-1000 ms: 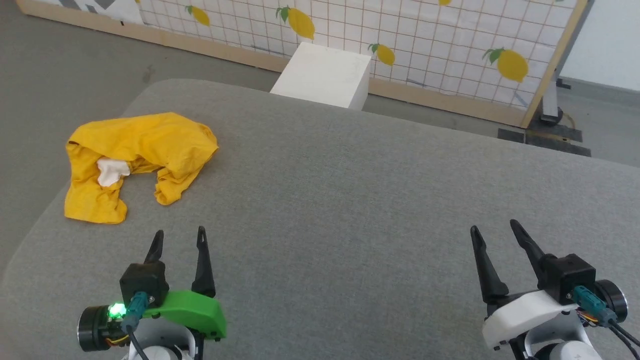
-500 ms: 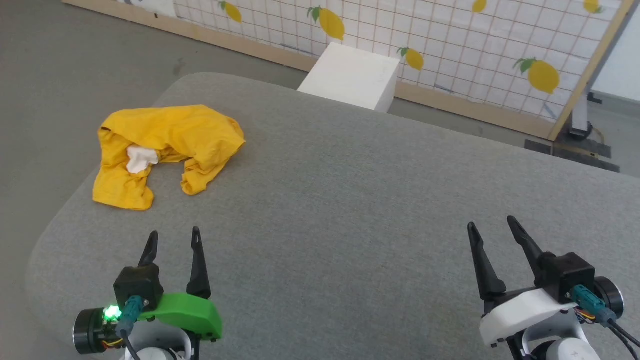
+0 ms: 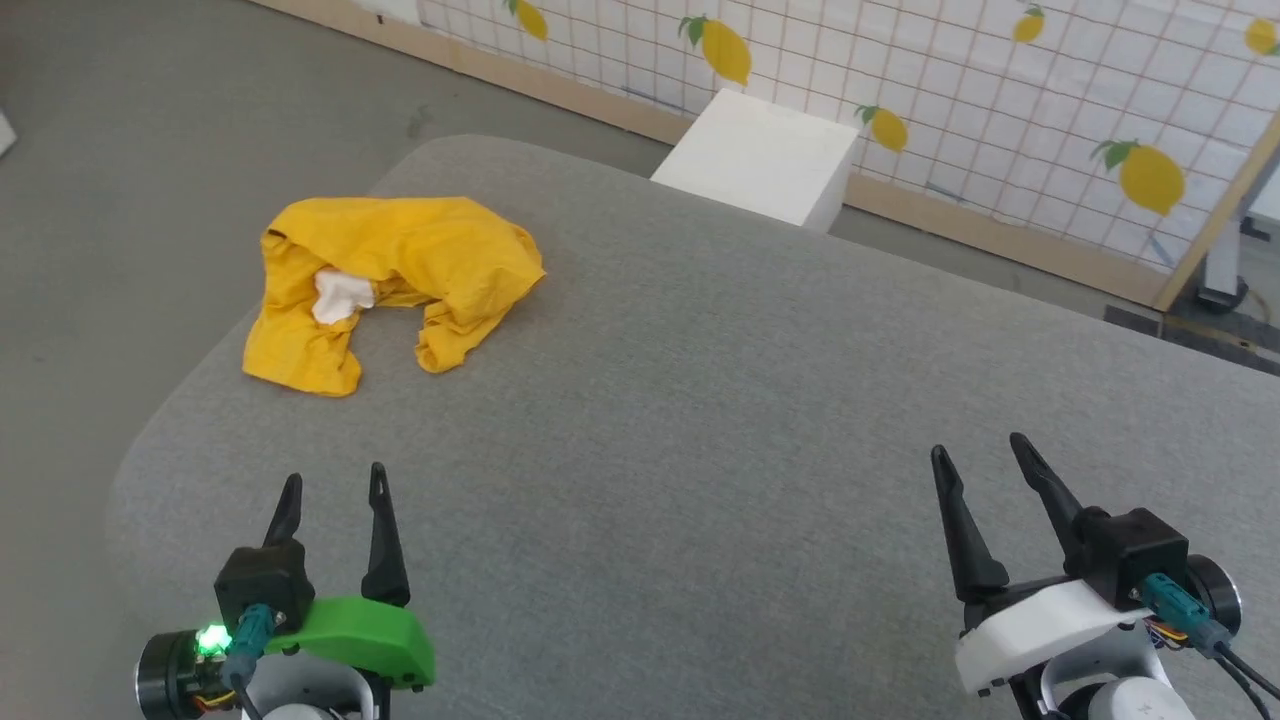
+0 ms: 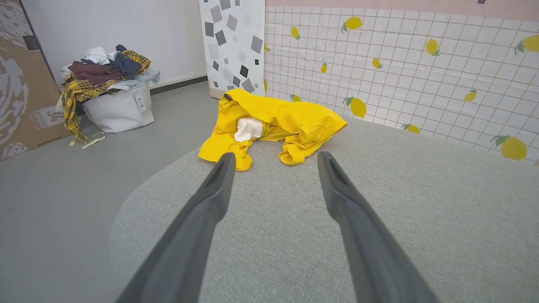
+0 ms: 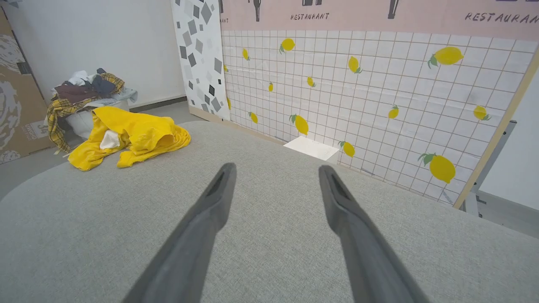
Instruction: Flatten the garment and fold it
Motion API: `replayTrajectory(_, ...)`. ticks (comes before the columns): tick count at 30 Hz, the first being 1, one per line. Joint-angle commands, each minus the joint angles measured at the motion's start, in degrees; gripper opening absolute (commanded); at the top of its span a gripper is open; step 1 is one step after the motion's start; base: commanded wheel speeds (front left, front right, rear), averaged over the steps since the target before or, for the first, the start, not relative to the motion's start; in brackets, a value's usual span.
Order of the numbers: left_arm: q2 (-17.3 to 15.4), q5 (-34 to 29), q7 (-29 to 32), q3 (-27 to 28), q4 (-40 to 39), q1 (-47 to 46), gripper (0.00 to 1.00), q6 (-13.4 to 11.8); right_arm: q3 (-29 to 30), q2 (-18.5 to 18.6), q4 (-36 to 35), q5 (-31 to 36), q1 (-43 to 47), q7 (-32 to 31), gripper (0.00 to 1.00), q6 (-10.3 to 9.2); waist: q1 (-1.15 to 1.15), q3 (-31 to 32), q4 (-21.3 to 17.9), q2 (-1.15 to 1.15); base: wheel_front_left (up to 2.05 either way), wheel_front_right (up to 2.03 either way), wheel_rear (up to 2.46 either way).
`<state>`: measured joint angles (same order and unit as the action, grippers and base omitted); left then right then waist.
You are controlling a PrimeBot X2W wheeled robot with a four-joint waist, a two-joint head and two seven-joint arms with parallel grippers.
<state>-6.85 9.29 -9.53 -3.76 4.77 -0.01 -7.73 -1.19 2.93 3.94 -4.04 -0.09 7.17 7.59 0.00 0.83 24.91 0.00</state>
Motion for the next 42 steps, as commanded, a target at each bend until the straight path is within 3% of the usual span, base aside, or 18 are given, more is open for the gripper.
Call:
replayTrajectory(1, -0.4, 0.8, -0.7, -0.1, 0.3, 0.9, 1.00, -0.7, 0.0, 0.0, 0.2, -0.4, -1.1, 0.6, 1.00, -0.07, 0.00, 0.0, 0.8, 0.00, 0.00, 0.00, 0.00)
replayTrajectory(33, -2.1, 4.6, -4.4, -1.9, 2.0, 1.0, 1.00, -4.1, 0.0, 0.0, 1.4, -1.8, -1.7, 3.5, 1.00, -0.09, 0.00, -0.2, 11.1, 0.00, 0.00, 0.00, 0.00)
replayTrajectory(37, -2.2, 4.9, -4.9, -2.7, 2.7, 0.3, 1.00, -4.1, 0.7, 0.0, 1.2, -1.9, -1.6, 3.8, 1.00, -0.09, 0.00, -0.4, 13.1, 0.00, -0.01, -0.01, -0.01)
replayTrajectory(42, -2.4, 7.4, -4.3, -4.0, 4.5, -5.3, 1.00, -1.5, 1.2, -0.1, -0.1, -0.9, -1.8, 3.0, 1.00, -0.10, 0.00, -3.9, 13.6, 0.00, 0.00, 0.00, 0.00)
